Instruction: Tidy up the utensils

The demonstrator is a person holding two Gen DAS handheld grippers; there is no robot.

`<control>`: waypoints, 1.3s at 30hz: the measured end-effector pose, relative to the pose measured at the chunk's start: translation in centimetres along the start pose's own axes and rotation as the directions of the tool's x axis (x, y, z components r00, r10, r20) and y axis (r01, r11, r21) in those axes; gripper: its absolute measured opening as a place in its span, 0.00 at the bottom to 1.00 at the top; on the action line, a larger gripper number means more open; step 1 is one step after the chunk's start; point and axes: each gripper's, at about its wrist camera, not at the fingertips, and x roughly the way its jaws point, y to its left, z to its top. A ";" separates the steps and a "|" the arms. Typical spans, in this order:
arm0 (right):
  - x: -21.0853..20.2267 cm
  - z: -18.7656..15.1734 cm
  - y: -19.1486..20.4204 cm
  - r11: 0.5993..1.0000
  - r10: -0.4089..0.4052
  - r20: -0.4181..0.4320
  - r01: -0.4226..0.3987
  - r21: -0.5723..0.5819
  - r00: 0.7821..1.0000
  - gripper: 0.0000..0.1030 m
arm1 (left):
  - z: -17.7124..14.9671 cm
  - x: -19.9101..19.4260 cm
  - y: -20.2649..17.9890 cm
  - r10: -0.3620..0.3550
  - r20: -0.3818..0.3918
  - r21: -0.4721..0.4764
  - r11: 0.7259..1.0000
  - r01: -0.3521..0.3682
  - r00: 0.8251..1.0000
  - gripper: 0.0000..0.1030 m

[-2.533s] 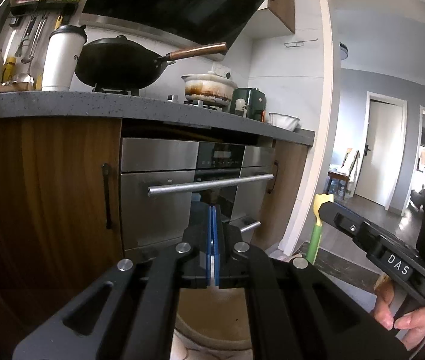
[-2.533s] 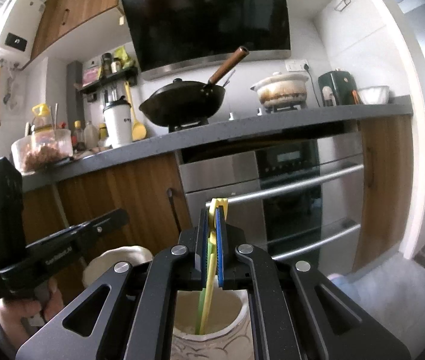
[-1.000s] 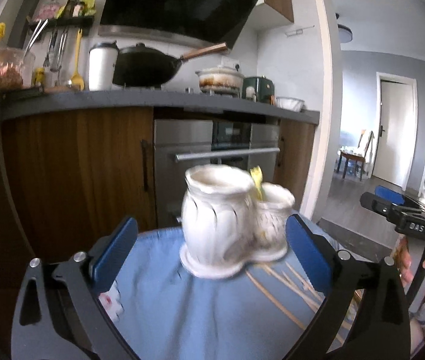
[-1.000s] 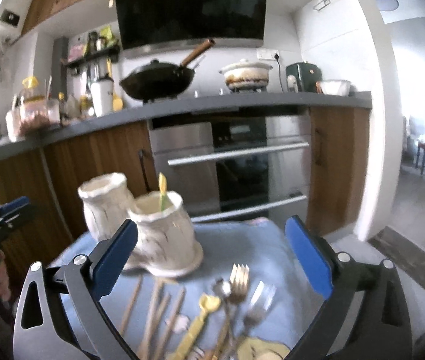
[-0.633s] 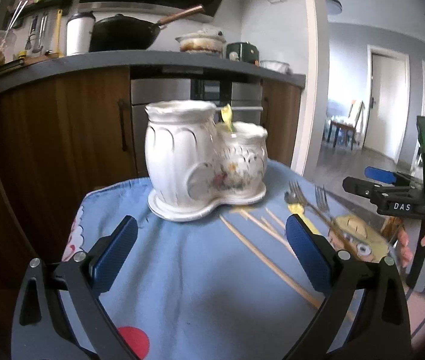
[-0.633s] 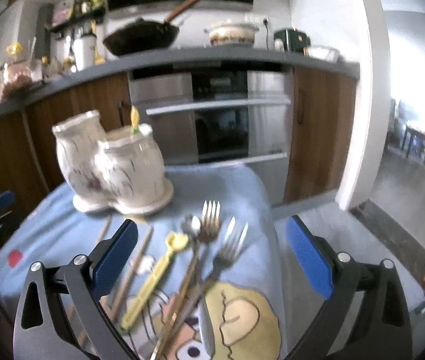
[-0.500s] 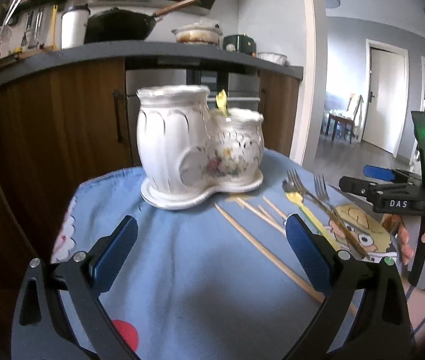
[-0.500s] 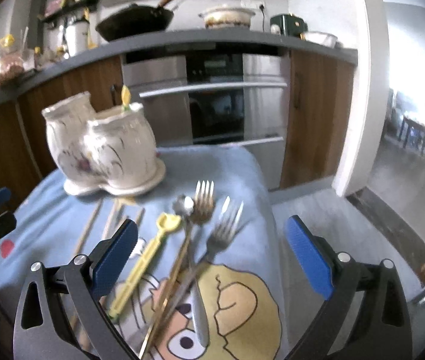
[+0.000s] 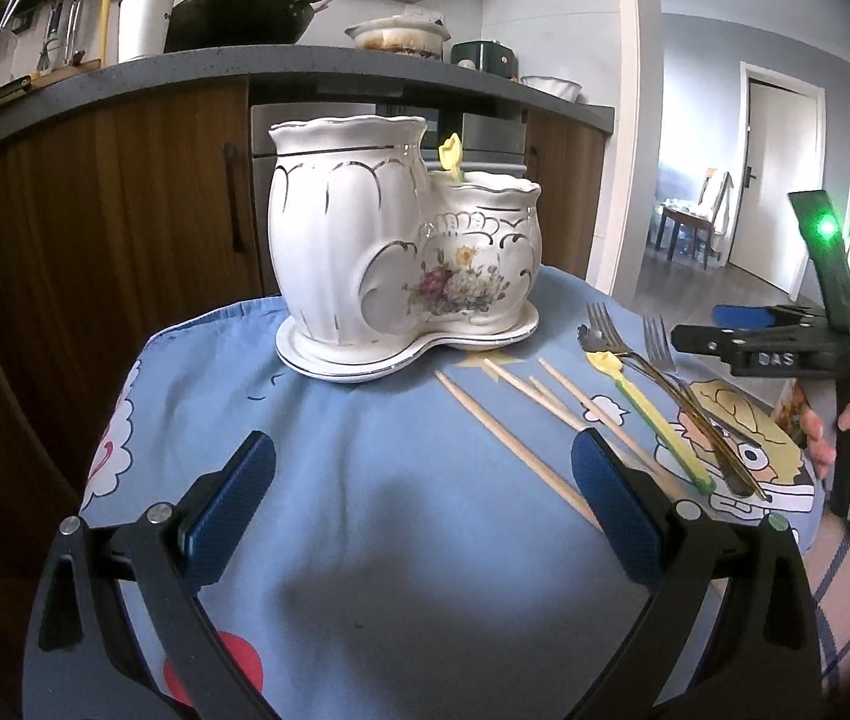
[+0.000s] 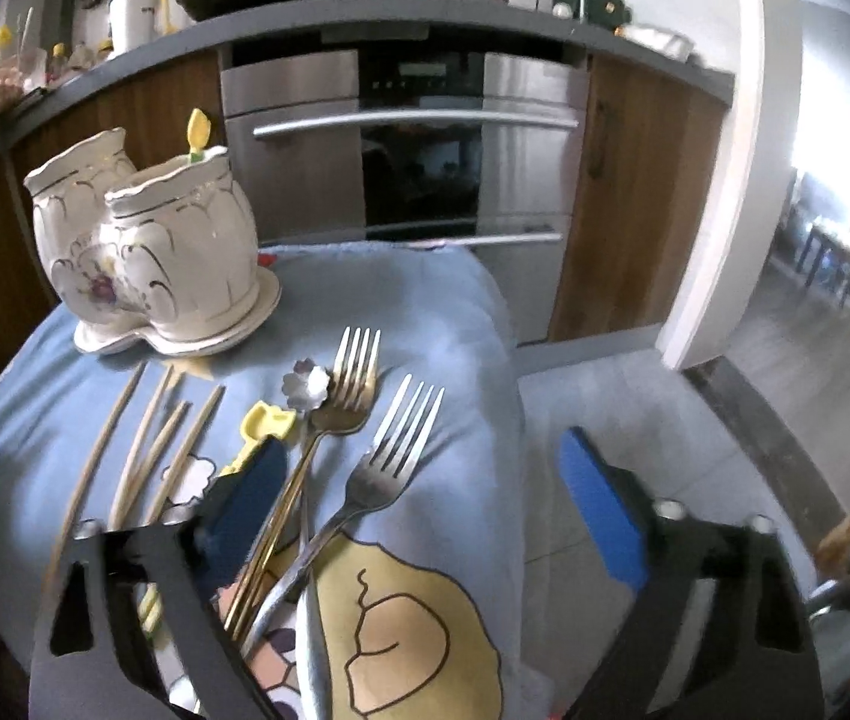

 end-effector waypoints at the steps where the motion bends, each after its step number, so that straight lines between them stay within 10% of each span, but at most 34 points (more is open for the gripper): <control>1: 0.2 0.1 -0.3 1.000 0.003 -0.011 -0.003 0.004 1.000 0.68 | 0.0 0.1 0.0 0.000 -0.004 0.001 1.000 0.000 1.000 0.95; 21: 3.7 1.1 -1.1 0.982 0.186 -0.137 -0.179 0.063 0.973 0.24 | 0.0 0.7 -0.8 0.030 -0.031 0.035 0.999 -0.029 0.999 0.95; 39: -1.3 1.7 -2.4 0.965 0.245 0.086 -0.252 0.075 0.966 0.04 | 1.0 2.5 -3.8 0.022 -0.185 0.043 0.999 -0.015 0.983 0.90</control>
